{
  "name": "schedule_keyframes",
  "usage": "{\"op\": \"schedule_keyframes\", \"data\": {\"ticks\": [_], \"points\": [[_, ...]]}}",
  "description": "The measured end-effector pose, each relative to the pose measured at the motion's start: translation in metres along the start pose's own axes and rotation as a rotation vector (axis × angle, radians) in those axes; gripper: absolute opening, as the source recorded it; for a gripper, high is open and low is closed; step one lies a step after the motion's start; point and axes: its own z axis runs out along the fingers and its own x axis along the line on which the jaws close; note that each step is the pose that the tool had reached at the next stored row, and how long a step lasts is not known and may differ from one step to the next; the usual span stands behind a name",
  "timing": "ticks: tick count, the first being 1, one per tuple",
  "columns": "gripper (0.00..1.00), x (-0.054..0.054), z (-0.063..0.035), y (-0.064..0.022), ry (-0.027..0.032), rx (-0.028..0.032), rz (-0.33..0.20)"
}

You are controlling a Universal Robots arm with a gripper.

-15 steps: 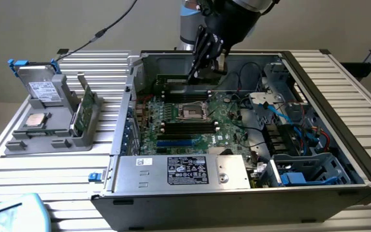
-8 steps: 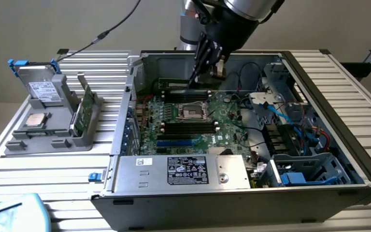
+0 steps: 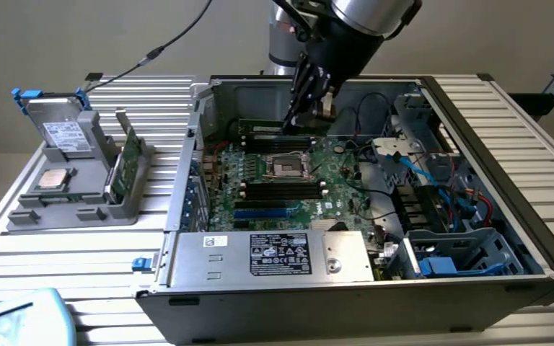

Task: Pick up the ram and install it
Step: 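Pick up the ram and move it above insertion slot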

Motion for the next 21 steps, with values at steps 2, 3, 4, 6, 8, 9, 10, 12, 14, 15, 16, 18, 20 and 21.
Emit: {"op": "schedule_keyframes", "data": {"ticks": [2,3,4,6,8,9,10,12,14,15,16,18,20,21], "points": [[0.15,-0.004,0.0014,-0.0006,0.0065,0.0054,0.002],[0.15,-0.005,0.0021,-0.0009,0.0108,0.0081,0.003],[0.15,-0.007,0.0028,-0.0012,0.0160,0.0107,0.004],[0.15,-0.010,0.0039,-0.0017,0.0307,0.0161,0.009],[0.15,-0.012,0.0048,-0.0021,0.0475,0.0220,0.014],[0.15,-0.013,0.0052,-0.0023,0.0559,0.0249,0.017],[0.15,-0.013,0.0056,-0.0025,0.0640,0.0277,0.019],[0.15,-0.015,0.0067,-0.0029,0.0797,0.0319,0.024],[0.15,-0.016,0.0085,-0.0031,0.0889,0.0333,0.028],[0.15,-0.016,0.0095,-0.0031,0.0927,0.0333,0.029],[0.15,-0.017,0.0107,-0.0034,0.0960,0.0334,0.030],[0.15,-0.018,0.0131,-0.0044,0.0996,0.0346,0.031],[0.15,-0.018,0.0156,-0.0053,0.1005,0.0372,0.031],[0.15,-0.019,0.0169,-0.0058,0.1008,0.0386,0.031]]}}
